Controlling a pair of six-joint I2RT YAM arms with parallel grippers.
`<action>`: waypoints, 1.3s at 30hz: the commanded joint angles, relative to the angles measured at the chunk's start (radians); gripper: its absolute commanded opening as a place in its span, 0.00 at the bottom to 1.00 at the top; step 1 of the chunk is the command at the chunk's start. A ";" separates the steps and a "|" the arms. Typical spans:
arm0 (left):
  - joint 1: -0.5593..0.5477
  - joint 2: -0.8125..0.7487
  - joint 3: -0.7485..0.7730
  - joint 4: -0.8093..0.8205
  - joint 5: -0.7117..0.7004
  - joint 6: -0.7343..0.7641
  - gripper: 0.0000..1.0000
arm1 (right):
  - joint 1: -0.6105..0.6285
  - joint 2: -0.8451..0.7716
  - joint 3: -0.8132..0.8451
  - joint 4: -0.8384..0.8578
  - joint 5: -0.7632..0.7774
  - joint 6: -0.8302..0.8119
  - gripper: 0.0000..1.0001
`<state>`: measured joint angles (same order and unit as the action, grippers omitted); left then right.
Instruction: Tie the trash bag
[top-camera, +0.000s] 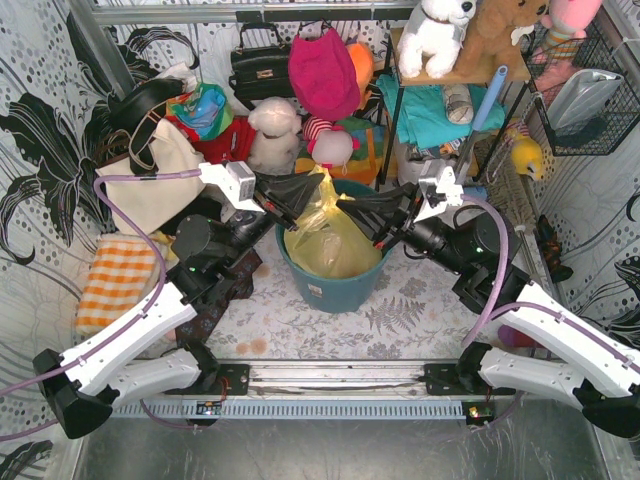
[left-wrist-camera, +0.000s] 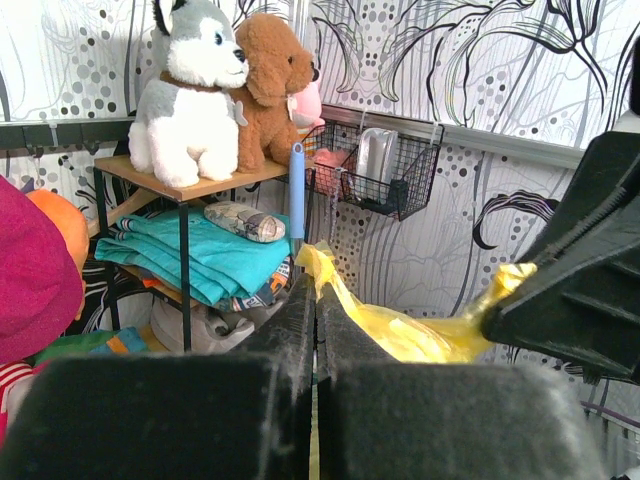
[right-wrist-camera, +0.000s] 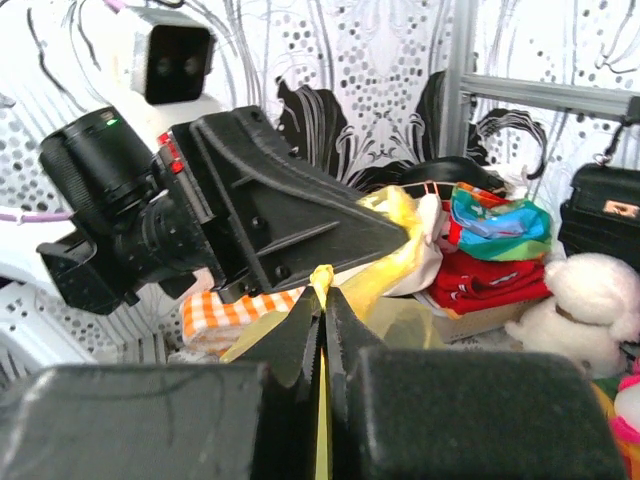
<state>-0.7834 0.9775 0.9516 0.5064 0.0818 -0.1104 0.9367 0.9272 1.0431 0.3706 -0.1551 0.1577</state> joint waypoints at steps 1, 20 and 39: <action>0.007 -0.003 0.018 0.026 -0.024 0.015 0.00 | 0.004 -0.002 0.021 0.023 -0.144 -0.071 0.00; 0.009 -0.012 0.018 0.007 -0.012 0.016 0.00 | 0.005 0.135 0.239 -0.403 -0.156 0.023 0.00; 0.009 -0.005 0.017 0.004 -0.005 0.014 0.00 | 0.051 0.201 0.328 -0.629 -0.014 0.311 0.00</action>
<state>-0.7826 0.9768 0.9516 0.4759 0.0784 -0.1101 0.9798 1.1202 1.3281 -0.2211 -0.2371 0.4137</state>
